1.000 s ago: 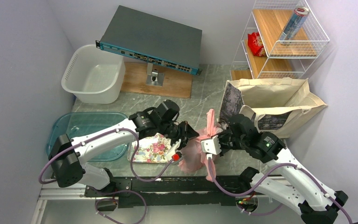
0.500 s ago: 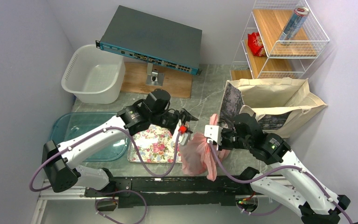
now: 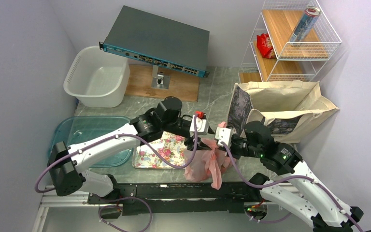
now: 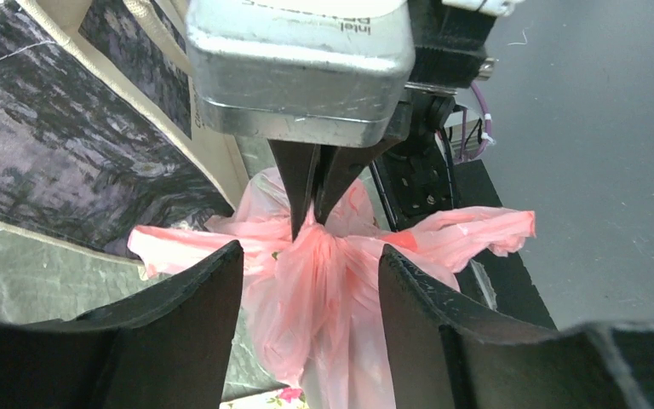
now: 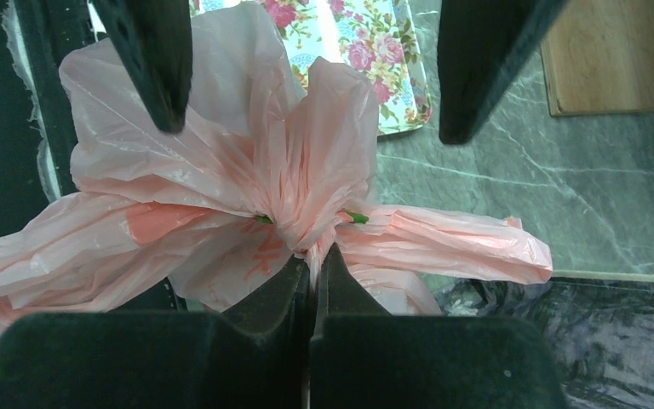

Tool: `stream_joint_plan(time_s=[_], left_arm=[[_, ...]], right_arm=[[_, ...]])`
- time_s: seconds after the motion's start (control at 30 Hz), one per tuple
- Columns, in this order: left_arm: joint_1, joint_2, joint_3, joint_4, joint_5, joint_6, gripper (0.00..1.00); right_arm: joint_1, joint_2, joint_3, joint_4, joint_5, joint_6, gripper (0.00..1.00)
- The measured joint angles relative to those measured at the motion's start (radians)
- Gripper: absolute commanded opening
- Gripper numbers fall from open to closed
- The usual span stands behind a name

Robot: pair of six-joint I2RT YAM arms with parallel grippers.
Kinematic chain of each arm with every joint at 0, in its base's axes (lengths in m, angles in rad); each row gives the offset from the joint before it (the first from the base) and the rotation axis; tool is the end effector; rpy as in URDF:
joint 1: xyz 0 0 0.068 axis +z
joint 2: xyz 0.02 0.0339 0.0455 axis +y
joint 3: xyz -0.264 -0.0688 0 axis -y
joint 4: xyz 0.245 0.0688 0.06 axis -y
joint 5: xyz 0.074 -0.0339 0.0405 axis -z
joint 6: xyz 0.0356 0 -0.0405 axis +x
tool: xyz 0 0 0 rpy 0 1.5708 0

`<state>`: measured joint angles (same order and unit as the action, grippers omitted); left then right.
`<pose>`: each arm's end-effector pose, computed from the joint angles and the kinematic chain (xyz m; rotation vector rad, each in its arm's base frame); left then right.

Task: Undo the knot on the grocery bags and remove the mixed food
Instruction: Untie the takeout bag at the center of the board.

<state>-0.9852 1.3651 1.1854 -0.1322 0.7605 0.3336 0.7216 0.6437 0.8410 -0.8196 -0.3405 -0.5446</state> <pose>0.1525 -0.2743 0.3566 1.5841 1.1505 -1.1500 0.0858 0.0913 0.3161 -1.4466 1.6457 0.4728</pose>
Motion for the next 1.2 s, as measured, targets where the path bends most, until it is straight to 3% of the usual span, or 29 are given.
stream_joint_plan(time_s=[0.17, 0.4, 0.5, 0.77, 0.97, 1.2], left_arm=[[-0.026, 0.046, -0.015, 0.024, -0.019, 0.010, 0.57], [-0.042, 0.066, -0.036, 0.022, -0.053, 0.044, 0.00], [-0.041, 0.060, -0.048, 0.035, -0.058, 0.061, 0.00], [0.010, 0.016, -0.102, 0.106, 0.009, 0.103, 0.00], [0.037, -0.077, -0.185, 0.095, 0.032, 0.308, 0.00], [0.080, -0.140, -0.286, -0.054, 0.026, 0.534, 0.00]], right_arm=[[0.000, 0.000, 0.000, 0.005, -0.006, 0.011, 0.00], [-0.006, -0.005, 0.000, -0.003, -0.002, 0.013, 0.05], [-0.006, -0.015, 0.000, -0.010, 0.005, 0.010, 0.00], [-0.003, -0.074, -0.030, 0.052, 0.026, -0.021, 0.00], [0.008, -0.099, -0.034, 0.056, 0.089, -0.043, 0.00], [-0.007, -0.154, -0.035, -0.058, 0.249, -0.070, 0.00]])
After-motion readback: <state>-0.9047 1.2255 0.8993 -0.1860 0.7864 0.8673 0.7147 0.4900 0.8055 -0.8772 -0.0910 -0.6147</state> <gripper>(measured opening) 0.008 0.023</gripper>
